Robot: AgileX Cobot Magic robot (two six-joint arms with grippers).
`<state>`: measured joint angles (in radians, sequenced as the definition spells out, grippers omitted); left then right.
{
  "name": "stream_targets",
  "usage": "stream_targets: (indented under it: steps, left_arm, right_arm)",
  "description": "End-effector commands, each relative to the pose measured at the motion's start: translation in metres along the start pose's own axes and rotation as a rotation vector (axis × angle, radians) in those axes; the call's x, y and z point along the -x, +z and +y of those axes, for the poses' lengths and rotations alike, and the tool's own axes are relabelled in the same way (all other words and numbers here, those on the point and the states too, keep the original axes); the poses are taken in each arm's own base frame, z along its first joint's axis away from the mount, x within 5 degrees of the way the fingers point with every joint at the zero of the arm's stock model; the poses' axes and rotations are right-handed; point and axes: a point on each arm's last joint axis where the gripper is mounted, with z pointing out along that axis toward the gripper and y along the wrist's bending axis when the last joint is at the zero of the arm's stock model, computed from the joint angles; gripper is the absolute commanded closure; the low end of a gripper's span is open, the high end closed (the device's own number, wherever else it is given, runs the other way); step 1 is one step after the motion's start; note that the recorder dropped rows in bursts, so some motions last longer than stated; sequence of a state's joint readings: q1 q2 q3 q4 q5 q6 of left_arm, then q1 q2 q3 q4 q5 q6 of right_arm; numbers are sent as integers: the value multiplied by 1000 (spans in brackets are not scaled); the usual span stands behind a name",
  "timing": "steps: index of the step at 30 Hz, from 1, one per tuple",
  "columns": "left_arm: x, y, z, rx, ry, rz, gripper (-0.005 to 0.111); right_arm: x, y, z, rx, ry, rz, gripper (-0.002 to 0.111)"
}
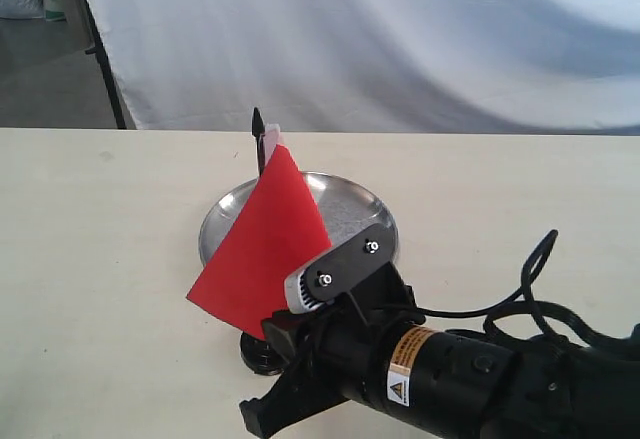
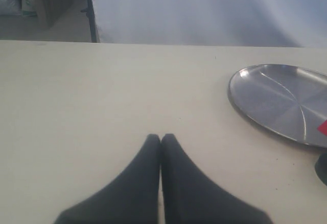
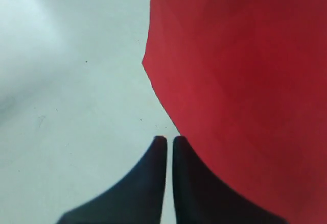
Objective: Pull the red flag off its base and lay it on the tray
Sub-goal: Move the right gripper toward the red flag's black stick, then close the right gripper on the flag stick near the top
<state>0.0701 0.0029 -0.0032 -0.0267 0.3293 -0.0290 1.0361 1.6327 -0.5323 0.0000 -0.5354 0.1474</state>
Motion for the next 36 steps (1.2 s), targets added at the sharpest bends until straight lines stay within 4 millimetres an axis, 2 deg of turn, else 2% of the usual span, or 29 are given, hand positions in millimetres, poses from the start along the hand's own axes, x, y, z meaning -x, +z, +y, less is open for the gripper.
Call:
stream_targets:
  steps: [1, 4, 6, 12, 17, 22, 30, 31, 33, 34, 36]
  left_arm:
    - [0, 0, 0, -1, -6, -5, 107]
    - [0, 0, 0, -1, -6, -5, 107]
    - [0, 0, 0, -1, -6, -5, 107]
    - [0, 0, 0, -1, -6, -5, 107]
    - [0, 0, 0, 0, -4, -5, 107]
    - [0, 0, 0, 0, -4, -5, 107]
    - [0, 0, 0, 0, -4, -5, 107]
    - [0, 0, 0, 0, -4, -5, 107]
    - [0, 0, 0, 0, -4, -5, 107]
    - [0, 0, 0, 0, -4, -5, 107]
    - [0, 0, 0, 0, -4, -5, 107]
  right_arm:
    - [2, 1, 1, 4, -25, -10, 74]
    - [2, 1, 0, -5, -19, -15, 52]
    - [4, 2, 0, -7, -16, -21, 47]
    - [17, 7, 1, -9, -67, -62, 51]
    - [26, 17, -5, -92, -57, -79, 51]
    - [26, 32, -11, -156, -75, -62, 51]
    - [21, 61, -12, -168, -74, -38, 52]
    - [20, 63, -12, -168, -76, -33, 54]
    - [16, 68, -13, -169, -77, -18, 70]
    - [14, 69, -13, -170, -77, -12, 79]
    - [10, 71, -14, -170, -78, 4, 104]
